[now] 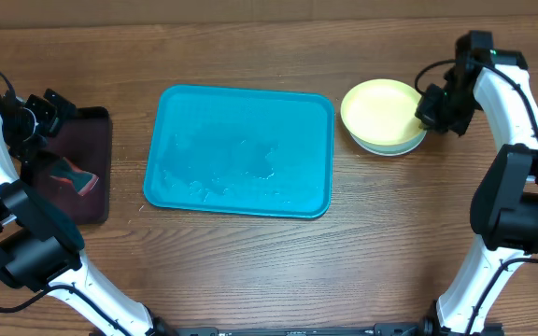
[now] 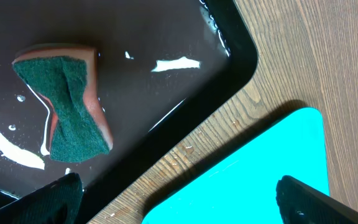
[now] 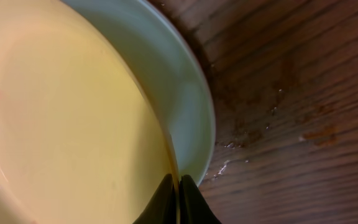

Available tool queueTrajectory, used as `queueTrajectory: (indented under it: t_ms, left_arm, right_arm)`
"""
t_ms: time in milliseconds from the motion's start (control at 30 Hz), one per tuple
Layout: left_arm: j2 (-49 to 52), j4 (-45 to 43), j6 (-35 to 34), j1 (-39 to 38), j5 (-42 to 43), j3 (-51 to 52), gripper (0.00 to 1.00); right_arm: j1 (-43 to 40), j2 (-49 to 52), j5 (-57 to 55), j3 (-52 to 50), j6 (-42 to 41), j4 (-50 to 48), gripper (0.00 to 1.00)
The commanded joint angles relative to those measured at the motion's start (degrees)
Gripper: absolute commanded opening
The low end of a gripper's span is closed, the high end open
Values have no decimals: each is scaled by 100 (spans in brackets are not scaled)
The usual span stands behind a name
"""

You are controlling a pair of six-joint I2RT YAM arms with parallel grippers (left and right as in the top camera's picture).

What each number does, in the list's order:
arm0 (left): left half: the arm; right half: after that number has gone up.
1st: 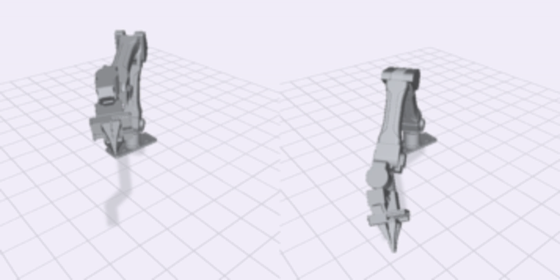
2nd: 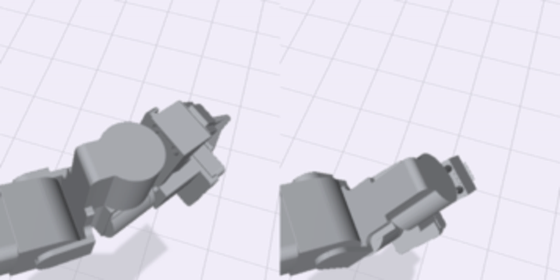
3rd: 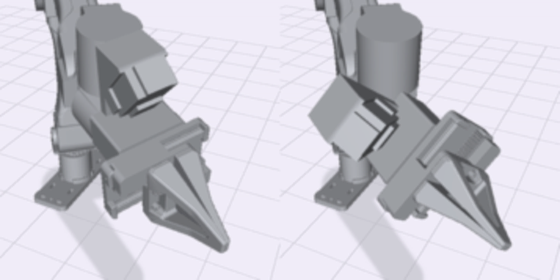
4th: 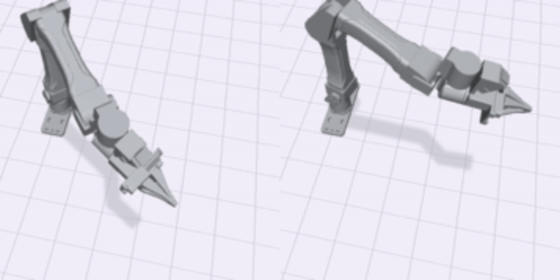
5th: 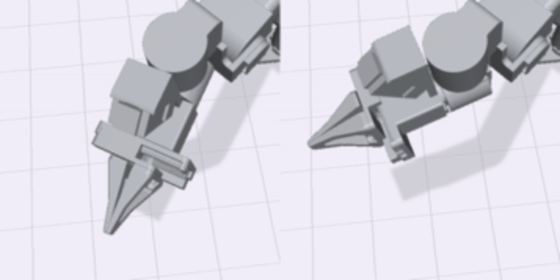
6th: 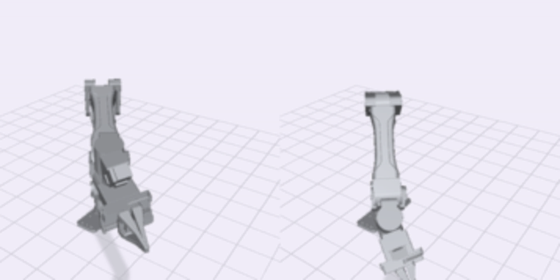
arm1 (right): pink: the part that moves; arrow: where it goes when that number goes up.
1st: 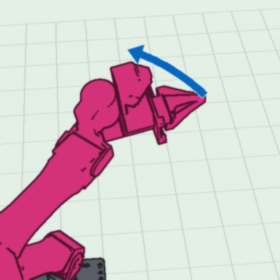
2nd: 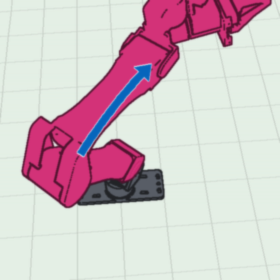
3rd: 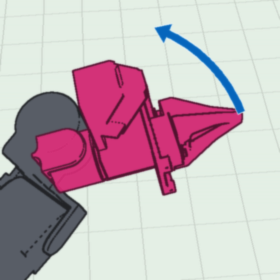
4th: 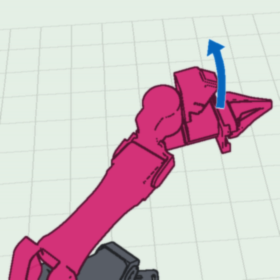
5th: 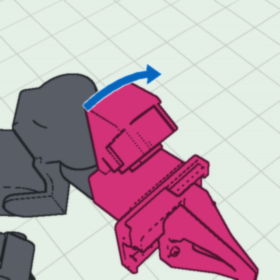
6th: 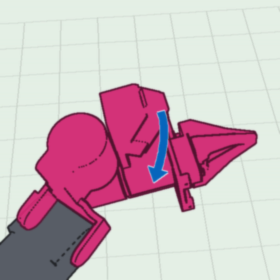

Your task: Clean dirty plates on tray and stack at the side

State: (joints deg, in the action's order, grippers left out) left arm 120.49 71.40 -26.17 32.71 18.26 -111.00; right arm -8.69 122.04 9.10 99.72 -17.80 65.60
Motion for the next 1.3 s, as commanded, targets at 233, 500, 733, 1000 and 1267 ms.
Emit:
queueTrajectory:
  t_ms: [233,500,733,1000,1267]
  left_arm:
    - [-90,15,90,-15,61,-87,100]
    - [-90,22,90,-15,61,-85,100]
    - [-90,46,90,-15,63,-85,100]
    - [-90,48,90,-15,57,-85,100]
    - [-90,35,87,-15,-90,-85,100]
  right_arm:
    - [-94,-116,-46,-105,-22,-225,31]
    - [-92,-116,409,-103,-2,160,77]
    - [35,-133,1528,-101,315,286,68]
    - [1051,-236,1711,-98,765,256,67]
    - [2490,-236,1307,-98,595,-505,77]
